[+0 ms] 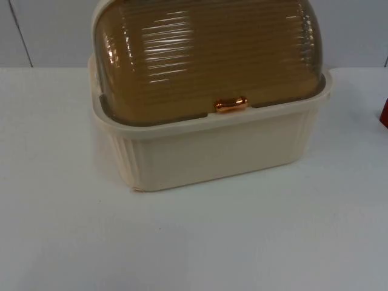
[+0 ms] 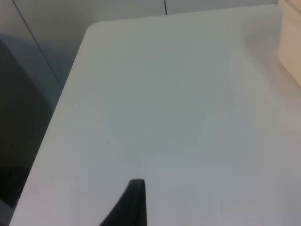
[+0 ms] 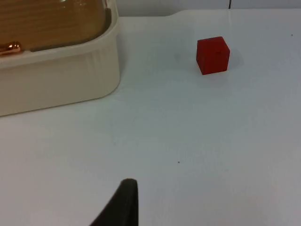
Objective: Open the box lid with the left hand, place the block into the box with the right hand, then close the box lid with the left hand.
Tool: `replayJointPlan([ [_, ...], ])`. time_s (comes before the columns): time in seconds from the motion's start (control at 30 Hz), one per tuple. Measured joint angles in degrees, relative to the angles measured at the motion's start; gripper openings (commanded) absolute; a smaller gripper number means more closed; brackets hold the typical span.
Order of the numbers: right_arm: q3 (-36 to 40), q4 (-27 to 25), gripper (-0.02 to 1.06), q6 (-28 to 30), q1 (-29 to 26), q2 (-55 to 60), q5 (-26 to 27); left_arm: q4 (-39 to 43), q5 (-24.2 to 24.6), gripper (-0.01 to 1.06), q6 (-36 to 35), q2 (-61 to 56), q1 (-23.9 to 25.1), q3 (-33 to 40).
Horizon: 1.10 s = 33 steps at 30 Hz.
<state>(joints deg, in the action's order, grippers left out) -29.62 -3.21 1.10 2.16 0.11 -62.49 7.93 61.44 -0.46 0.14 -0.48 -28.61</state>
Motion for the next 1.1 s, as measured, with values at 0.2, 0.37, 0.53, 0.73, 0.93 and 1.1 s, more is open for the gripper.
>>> replayJointPlan([
  [0.2, 0.00, 1.99, 1.05, -2.37, 0.00, 0.00, 0.11, 0.27, -0.13, 1.01, 0.00, 0.00, 0.00, 0.00],
  [0.37, -0.61, 3.95, 1.05, -2.89, 0.00, 4.58, 1.44, 1.28, -2.44, 1.01, 0.00, 3.37, 0.00, -0.90],
  [0.53, -3.96, 4.21, 1.05, -3.03, 0.00, 14.07, 8.19, 1.41, -11.83, 1.01, -2.86, 12.22, 0.00, -4.49],
  [0.73, -9.35, 5.10, 1.05, -3.03, 0.00, 26.20, 18.79, 1.51, -20.49, 1.01, -3.72, 25.14, 0.00, -9.57],
  [0.93, -15.09, 9.52, 1.05, -3.03, 0.00, 39.96, 24.82, 1.51, -25.10, 1.01, -3.85, 36.12, 0.00, -13.46],
  [1.1, -20.04, 9.77, 1.05, -2.52, 0.00, 48.37, 25.42, 1.51, -29.19, 1.01, -3.95, 41.63, 0.00, -13.91],
])
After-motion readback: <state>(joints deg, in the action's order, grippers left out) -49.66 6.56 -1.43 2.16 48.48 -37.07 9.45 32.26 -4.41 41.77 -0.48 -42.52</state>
